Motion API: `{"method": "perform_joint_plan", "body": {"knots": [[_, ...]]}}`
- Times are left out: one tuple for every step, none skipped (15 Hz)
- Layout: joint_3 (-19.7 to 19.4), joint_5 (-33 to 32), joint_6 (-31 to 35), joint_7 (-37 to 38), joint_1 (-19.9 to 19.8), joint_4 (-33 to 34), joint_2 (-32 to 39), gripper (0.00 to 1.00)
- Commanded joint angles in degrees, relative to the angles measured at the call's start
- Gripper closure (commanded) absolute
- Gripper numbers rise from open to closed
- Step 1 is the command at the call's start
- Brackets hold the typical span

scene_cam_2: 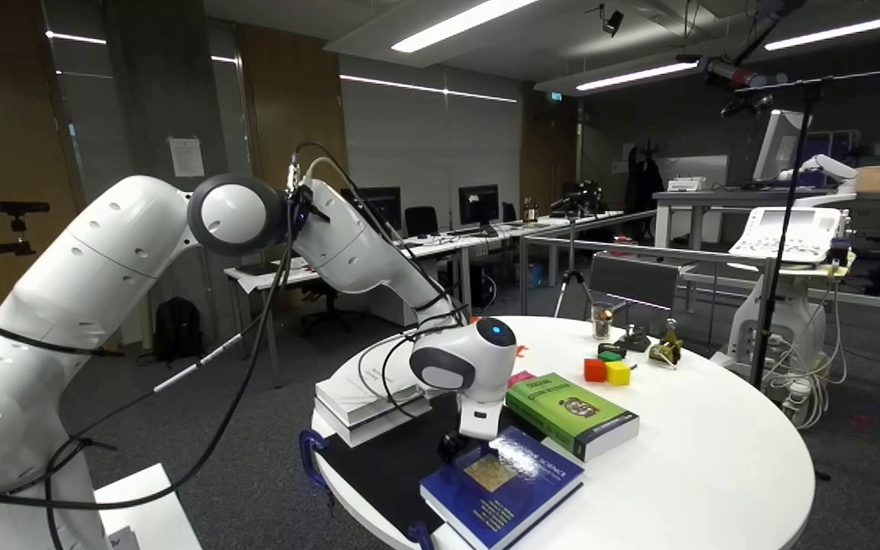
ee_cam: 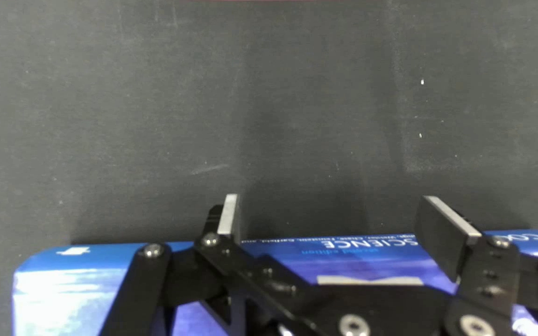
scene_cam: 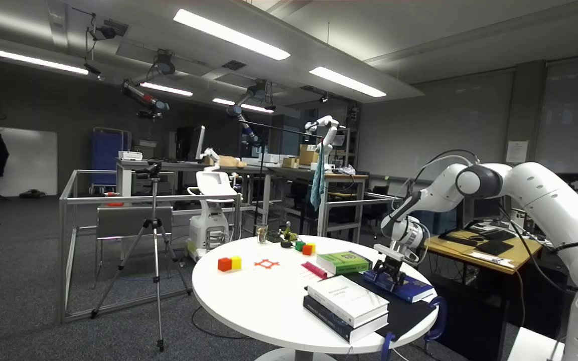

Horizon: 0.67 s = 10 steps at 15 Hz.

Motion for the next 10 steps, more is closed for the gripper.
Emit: {"method": "perform_joint_plan", "body": {"knots": [[-0.7, -1.8, -1.8, -2.9, -1.4, 1.2, -0.2, 0.0], [-0.9, -2.0, -1.6, -3.5, -1.5, 1.3, -0.1, 0.0], [-1.0, -2.0, -1.7, -3.8, -1.7, 1.4, -0.2, 0.0], [-1.1, -2.0, -1.6, -4.3, -1.8, 1.5, -0.2, 0.0], [-1.2, -2.1, -1.7, -4.6, -2.0, 1.6, -0.2, 0.0], [-1.2, -1.9, -1.6, -4.9, -2.2, 1.8, -0.2, 0.0], [-1.3, -1.8, -1.6, -5.1, -2.4, 2.0, -0.2, 0.0], [-1.3, -1.6, -1.6, -5.1, -2.7, 2.3, -0.2, 0.0], [-1.3, -1.5, -1.6, -5.1, -2.9, 2.5, -0.3, 0.0], [-1.3, -1.4, -1.6, -5.1, -3.2, 2.8, -0.3, 0.0]]}}
